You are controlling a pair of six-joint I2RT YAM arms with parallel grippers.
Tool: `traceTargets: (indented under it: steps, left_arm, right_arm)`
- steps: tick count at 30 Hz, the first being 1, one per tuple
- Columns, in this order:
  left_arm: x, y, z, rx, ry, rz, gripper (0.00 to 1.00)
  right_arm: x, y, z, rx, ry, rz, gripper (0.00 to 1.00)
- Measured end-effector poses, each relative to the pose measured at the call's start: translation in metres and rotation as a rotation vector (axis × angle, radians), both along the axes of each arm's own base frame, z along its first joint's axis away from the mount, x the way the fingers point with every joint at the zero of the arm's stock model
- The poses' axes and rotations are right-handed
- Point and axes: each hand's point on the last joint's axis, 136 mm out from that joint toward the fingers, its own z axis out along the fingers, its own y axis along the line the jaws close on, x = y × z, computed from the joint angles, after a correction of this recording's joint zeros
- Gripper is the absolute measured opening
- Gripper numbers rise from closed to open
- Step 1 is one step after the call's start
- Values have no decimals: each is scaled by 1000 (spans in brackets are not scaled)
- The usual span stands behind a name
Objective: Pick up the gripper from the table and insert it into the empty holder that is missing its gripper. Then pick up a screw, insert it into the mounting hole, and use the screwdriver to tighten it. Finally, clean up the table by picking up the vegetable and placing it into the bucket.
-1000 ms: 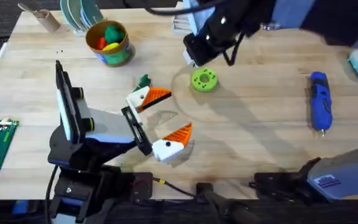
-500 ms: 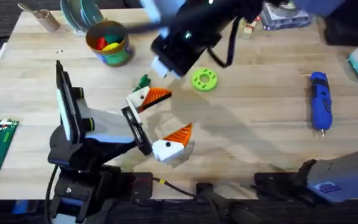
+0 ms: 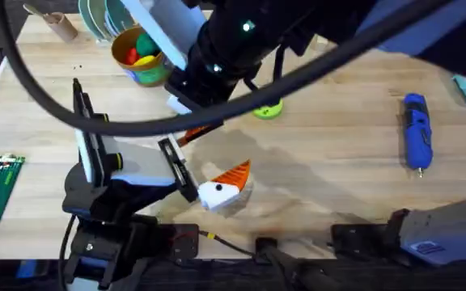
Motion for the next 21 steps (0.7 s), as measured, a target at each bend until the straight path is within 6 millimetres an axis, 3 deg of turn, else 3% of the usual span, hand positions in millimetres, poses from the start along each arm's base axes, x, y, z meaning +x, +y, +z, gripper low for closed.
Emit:
traceTargets:
  steps: [21]
  left_arm:
    - [0,0,0,0,0,0,993]
  right_arm:
    - [-13,11,-14,-31,21,41,8]
